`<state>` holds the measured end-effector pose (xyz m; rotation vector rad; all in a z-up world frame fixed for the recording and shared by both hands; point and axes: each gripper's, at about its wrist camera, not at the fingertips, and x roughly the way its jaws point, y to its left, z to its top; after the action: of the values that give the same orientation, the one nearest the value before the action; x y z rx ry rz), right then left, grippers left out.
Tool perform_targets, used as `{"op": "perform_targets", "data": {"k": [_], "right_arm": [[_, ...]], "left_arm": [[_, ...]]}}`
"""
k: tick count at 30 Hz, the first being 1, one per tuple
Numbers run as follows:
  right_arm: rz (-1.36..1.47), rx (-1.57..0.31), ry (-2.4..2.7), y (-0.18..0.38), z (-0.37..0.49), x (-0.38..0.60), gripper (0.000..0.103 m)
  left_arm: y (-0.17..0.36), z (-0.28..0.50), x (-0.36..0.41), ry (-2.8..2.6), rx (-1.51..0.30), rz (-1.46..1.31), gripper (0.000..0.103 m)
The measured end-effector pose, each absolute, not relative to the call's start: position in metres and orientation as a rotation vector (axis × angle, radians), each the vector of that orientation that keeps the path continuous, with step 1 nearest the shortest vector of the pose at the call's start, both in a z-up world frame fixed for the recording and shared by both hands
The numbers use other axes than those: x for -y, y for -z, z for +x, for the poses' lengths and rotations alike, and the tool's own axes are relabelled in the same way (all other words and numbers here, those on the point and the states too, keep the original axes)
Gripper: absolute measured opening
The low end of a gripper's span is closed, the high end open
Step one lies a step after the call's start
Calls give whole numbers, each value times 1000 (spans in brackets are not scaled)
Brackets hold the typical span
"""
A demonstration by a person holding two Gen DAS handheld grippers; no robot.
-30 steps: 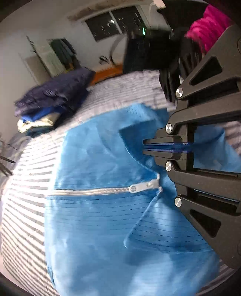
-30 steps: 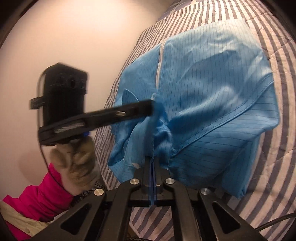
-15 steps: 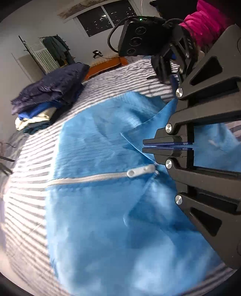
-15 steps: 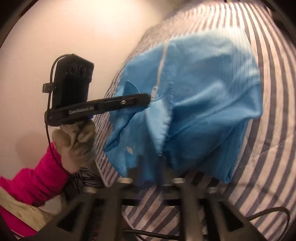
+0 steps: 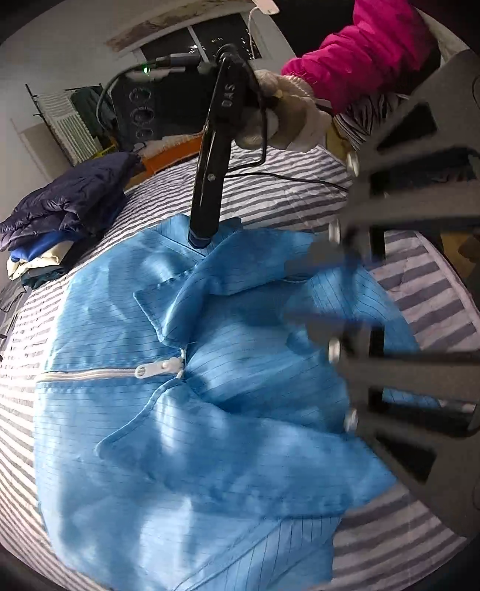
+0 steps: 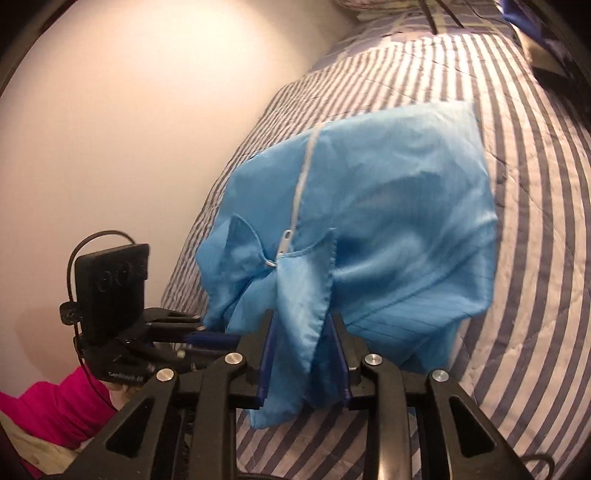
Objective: Fold large clothes
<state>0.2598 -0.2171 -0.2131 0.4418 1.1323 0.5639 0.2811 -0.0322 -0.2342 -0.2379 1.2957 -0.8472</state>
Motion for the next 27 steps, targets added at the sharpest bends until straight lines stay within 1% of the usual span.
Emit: {"op": "perform_targets", "data": {"k": [3, 7, 9, 12, 14, 15, 17, 19, 20, 21, 24, 27], "right_arm": [[434, -1162, -547, 222, 268, 204, 27], [454, -1166, -522, 231, 282, 197, 16], [448, -1170, -495, 237, 287, 196, 13], [440, -1155, -458, 232, 289, 196, 13], [403, -1127, -423, 222, 284, 198, 18], [387, -1104, -424, 213, 281, 196, 23], [371, -1075, -468, 200, 273, 189, 24], [343, -1094, -489, 199, 272, 183, 24], [343, -1119, -487, 205, 272, 182, 23], [355, -1145, -486, 214, 274, 182, 21], [401, -1201, -479, 239, 284, 179, 20], [426, -1206, -462, 248, 291, 176, 20]], "left_arm": [[243, 277, 43, 866, -1312, -242, 36], [250, 254, 62, 931, -1334, -155, 36], [247, 246, 66, 937, -1319, -131, 36], [239, 249, 62, 923, -1289, -182, 36], [233, 258, 57, 887, -1248, -212, 36], [233, 263, 56, 880, -1251, -237, 36], [235, 270, 58, 873, -1260, -262, 36], [235, 268, 65, 891, -1253, -245, 29], [235, 266, 68, 895, -1254, -233, 15], [235, 263, 72, 901, -1259, -223, 7], [234, 244, 83, 941, -1243, -180, 7], [240, 228, 93, 949, -1261, -106, 7]]}}
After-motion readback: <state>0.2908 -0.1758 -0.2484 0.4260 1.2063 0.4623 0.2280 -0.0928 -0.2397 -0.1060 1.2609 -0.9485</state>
